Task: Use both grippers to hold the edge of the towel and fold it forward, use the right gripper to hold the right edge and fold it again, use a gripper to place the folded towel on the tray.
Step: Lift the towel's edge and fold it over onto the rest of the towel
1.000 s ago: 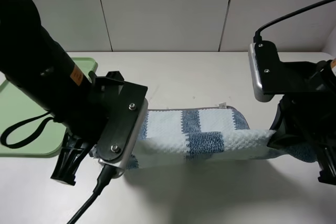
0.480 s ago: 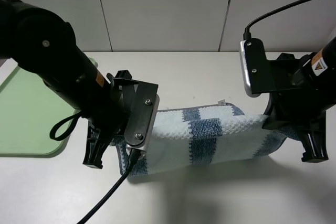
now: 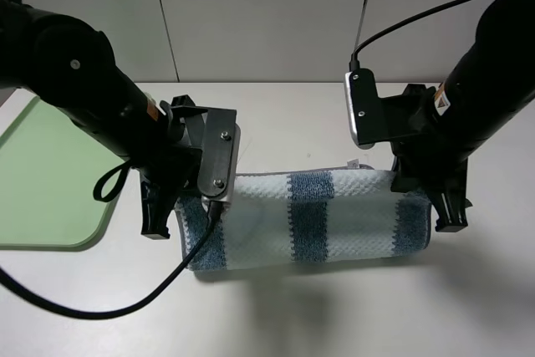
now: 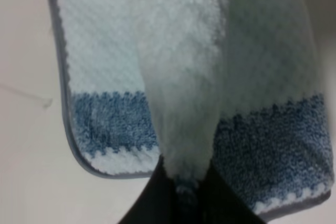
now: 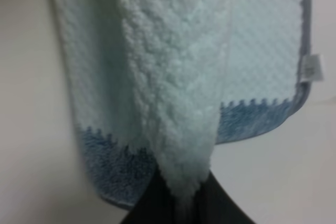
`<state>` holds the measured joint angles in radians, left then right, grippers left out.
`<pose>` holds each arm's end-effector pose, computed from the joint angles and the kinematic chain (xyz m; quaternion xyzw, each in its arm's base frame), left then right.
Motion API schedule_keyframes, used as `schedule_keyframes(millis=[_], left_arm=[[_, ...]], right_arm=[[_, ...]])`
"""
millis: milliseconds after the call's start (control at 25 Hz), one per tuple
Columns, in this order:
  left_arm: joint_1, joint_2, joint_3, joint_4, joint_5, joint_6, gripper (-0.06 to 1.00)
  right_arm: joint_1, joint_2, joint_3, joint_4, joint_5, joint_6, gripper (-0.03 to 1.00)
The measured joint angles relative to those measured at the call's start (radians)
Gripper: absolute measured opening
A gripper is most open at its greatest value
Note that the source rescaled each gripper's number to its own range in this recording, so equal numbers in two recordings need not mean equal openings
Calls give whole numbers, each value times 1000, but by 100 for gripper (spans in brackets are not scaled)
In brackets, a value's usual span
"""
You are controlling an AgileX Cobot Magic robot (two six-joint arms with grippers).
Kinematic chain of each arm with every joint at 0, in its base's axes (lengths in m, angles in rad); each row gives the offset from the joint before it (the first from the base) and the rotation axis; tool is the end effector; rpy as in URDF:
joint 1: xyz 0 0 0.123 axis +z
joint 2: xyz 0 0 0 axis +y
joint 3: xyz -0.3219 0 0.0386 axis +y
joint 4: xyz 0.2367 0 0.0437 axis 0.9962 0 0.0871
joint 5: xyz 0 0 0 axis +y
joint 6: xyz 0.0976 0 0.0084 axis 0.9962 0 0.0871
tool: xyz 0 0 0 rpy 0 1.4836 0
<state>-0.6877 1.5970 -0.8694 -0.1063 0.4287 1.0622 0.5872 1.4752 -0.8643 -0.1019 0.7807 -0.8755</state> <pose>0.2290 -0.1938 0.2332 0.7159 0.6518 0.0133 0.2498 0.2141 0.1340 0.2529 -0.6842 0.7160 -0.0590 0.1255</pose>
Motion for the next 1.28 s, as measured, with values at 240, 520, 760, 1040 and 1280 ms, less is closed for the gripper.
schedule_keyframes(millis=[240,520,760,1040,1280], left_arm=[[37,0,0,6,-42,0,0],[55,74,0,53,-96,0,0],[57,129,0,65,-170,0,0],[58,167,0,71,-265,0,0],[58,172,0,71,-319,0,0]], right_arm=[[0,58,-6,-13,-74,-8,0],[0,74,-6,-19,-121,-10,0],[0,82,-6,-32,-150,-10,0],[0,82,-6,-39,-173,-11,0],[0,82,-6,-45,-177,-11,0]])
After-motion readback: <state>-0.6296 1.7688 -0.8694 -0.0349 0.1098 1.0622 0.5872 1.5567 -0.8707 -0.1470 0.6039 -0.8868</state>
